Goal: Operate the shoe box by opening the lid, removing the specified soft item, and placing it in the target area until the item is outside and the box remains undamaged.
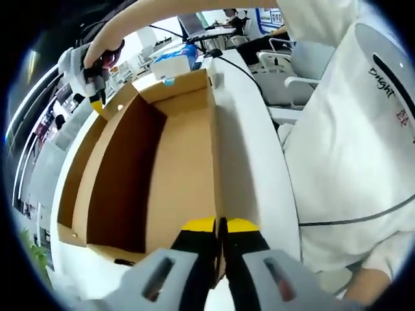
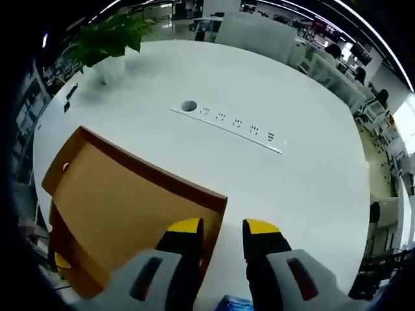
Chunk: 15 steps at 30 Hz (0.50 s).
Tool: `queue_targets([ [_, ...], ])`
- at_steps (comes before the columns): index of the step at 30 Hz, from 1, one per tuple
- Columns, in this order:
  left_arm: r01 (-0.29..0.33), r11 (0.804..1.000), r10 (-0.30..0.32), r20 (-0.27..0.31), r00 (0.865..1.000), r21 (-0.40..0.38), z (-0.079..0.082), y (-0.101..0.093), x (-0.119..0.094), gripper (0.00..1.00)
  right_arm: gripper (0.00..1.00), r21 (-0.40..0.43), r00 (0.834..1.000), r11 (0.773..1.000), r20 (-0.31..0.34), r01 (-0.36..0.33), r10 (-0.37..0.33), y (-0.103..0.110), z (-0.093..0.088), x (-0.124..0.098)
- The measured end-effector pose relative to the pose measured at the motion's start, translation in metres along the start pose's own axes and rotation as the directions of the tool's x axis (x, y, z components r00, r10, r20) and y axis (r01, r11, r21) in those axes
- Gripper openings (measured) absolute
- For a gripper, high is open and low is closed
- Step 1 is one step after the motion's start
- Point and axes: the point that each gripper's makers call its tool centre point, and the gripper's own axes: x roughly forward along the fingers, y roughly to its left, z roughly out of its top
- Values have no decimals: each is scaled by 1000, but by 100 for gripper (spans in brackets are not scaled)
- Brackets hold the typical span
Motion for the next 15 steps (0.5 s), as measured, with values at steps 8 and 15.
queue_targets([
  [8, 5, 1000, -6, 34, 999, 11, 0, -1, 1, 2, 22, -13, 998, 1000, -56, 2, -3, 12, -13, 14],
  [15, 3, 1000, -4, 34, 999, 26, 0, 0, 1, 2, 15, -16, 997, 1000, -78, 11, -12, 14, -18, 26],
])
